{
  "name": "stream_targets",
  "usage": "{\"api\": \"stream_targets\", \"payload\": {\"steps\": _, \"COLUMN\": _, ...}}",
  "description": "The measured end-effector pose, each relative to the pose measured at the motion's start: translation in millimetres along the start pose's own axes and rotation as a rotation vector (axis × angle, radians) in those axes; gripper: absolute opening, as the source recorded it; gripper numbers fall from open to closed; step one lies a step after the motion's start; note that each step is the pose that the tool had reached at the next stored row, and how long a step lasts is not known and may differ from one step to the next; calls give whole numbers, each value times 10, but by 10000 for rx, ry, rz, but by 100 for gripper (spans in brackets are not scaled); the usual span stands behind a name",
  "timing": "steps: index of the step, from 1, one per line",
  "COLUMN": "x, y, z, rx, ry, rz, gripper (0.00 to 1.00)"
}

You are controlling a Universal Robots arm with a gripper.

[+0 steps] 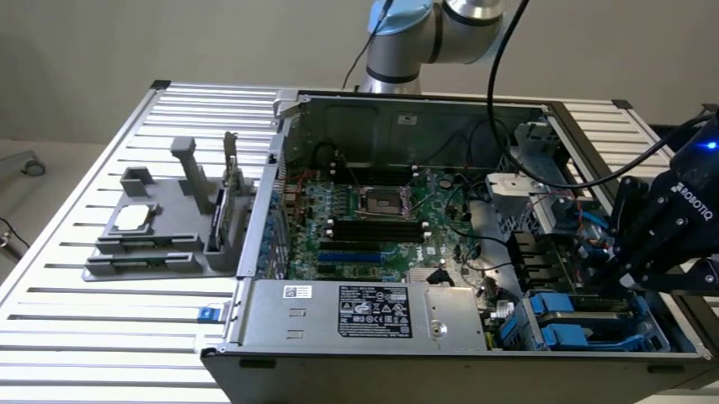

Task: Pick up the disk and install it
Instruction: 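Insert the first disk wire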

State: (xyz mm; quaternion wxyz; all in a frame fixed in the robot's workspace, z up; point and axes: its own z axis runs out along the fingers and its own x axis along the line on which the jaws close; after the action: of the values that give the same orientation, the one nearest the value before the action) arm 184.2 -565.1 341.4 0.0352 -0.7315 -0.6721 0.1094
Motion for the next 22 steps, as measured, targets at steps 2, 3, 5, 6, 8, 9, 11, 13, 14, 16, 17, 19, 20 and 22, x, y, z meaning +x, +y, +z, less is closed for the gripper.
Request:
{"api": "stream_targets", "payload": {"steps": 2, "x": 0, "y": 1, "z": 1, "rx": 0, "ry": 1, "rz": -2, "gripper": 16}}
{"api": "stream_targets", "payload": {"steps": 3, "x": 0, "y": 1, "z": 0, "rx": -1, "ry": 1, "rz": -2, "gripper": 16}}
{"api": "stream_targets", "payload": {"steps": 5, "x": -1, "y": 1, "z": 0, "rx": 1, "ry": 22, "rz": -7, "gripper": 16}}
{"api": "stream_targets", "payload": {"steps": 6, "x": 0, "y": 2, "z": 1, "rx": 2, "ry": 35, "rz": -10, "gripper": 16}}
{"api": "stream_targets", "payload": {"steps": 8, "x": 0, "y": 2, "z": 4, "rx": 2, "ry": 46, "rz": -17, "gripper": 16}}
{"api": "stream_targets", "payload": {"steps": 9, "x": 0, "y": 3, "z": 4, "rx": 2, "ry": 47, "rz": -22, "gripper": 16}}
{"api": "stream_targets", "payload": {"steps": 11, "x": 0, "y": 3, "z": 5, "rx": 1, "ry": 46, "rz": -28, "gripper": 16}}
{"api": "stream_targets", "payload": {"steps": 13, "x": -2, "y": 4, "z": 5, "rx": 1, "ry": 45, "rz": -31, "gripper": 16}}
{"api": "stream_targets", "payload": {"steps": 14, "x": -6, "y": 5, "z": 6, "rx": -1, "ry": 45, "rz": -32, "gripper": 16}}
{"api": "stream_targets", "payload": {"steps": 16, "x": -17, "y": 7, "z": 7, "rx": -11, "ry": 59, "rz": -36, "gripper": 16}}
{"api": "stream_targets", "payload": {"steps": 17, "x": -25, "y": 7, "z": 10, "rx": -14, "ry": 69, "rz": -38, "gripper": 16}}
{"api": "stream_targets", "payload": {"steps": 19, "x": -40, "y": 9, "z": 12, "rx": -18, "ry": 84, "rz": -43, "gripper": 16}}
{"api": "stream_targets", "payload": {"steps": 20, "x": -48, "y": 10, "z": 13, "rx": -20, "ry": 92, "rz": -48, "gripper": 16}}
{"api": "stream_targets", "payload": {"steps": 22, "x": -59, "y": 10, "z": 15, "rx": -22, "ry": 124, "rz": -64, "gripper": 16}}
